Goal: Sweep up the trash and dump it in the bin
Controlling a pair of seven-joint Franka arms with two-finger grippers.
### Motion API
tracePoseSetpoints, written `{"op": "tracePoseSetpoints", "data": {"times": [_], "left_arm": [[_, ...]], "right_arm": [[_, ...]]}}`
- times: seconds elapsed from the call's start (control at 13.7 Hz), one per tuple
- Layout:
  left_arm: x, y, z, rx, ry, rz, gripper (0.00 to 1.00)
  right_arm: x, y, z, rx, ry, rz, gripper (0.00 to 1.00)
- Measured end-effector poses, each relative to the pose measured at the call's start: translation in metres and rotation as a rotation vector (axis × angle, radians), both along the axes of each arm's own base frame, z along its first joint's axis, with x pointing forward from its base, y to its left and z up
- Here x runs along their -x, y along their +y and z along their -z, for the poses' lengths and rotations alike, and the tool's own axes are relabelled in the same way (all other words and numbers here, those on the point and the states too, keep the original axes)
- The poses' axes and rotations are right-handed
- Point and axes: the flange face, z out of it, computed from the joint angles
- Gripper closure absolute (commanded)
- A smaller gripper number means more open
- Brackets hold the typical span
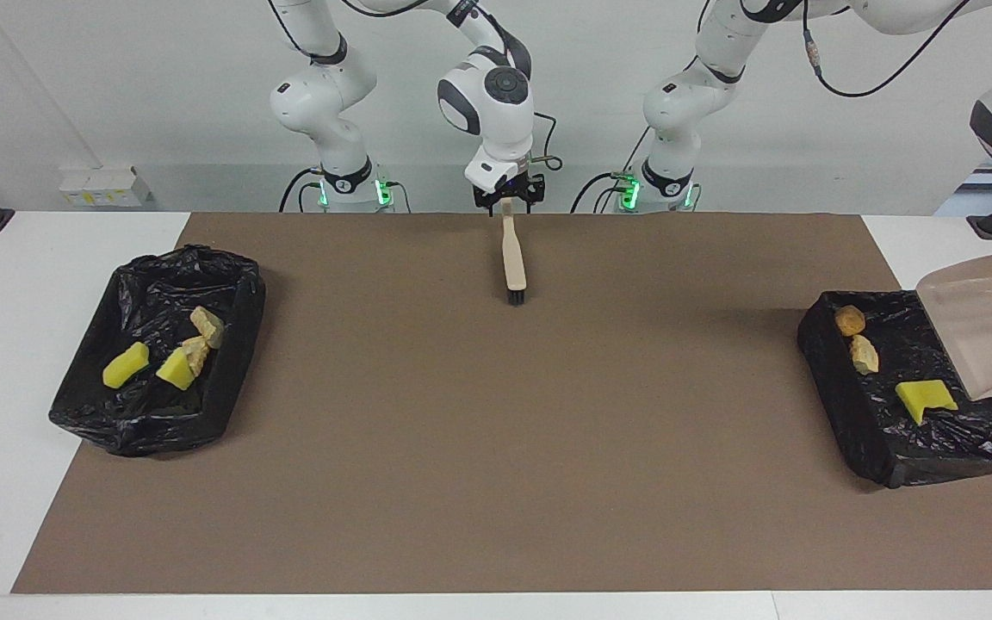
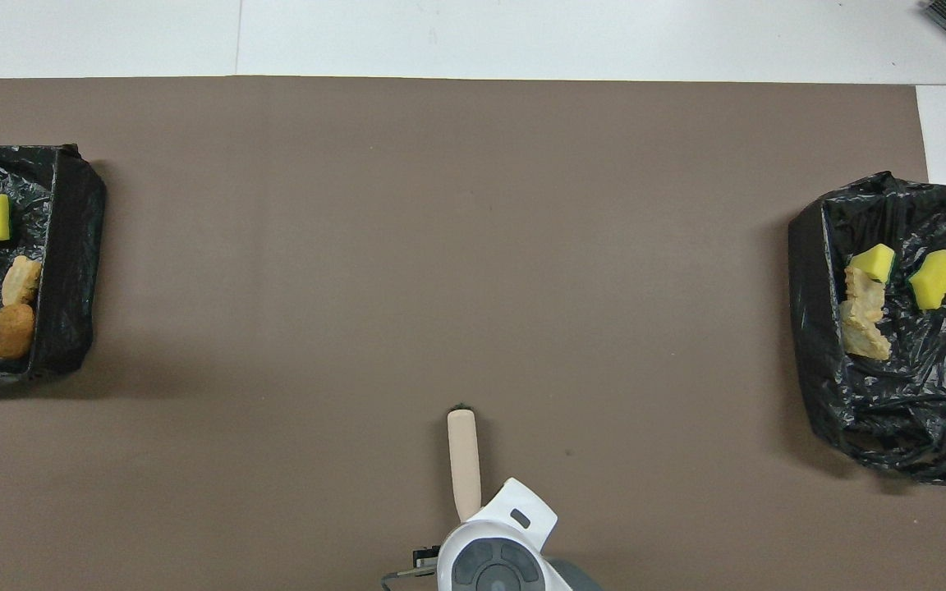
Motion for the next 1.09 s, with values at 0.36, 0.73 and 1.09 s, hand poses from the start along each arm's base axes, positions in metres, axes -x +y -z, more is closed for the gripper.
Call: {"op": "tracePoseSetpoints", "data": {"times": [0.36, 0.73, 1.09], "left_arm": [[0.017, -0.060, -0.028, 0.007, 0.047, -0.099, 1.00], [0.036, -0.212, 0.026, 0.336, 0.036, -0.272, 1.00], [0.080, -0.404, 0.114, 0.520, -0.094, -0.587, 1.00]], "right_arm": [[-0.068, -0.035, -0.066, -0.024, 0.020, 0.041, 0.00], [-0.127, -0.099, -0.086, -0.037, -0.032, 0.043, 0.00], [-0.181, -0.190, -0.110, -0.043, -0.091, -0.043, 0.00]]}}
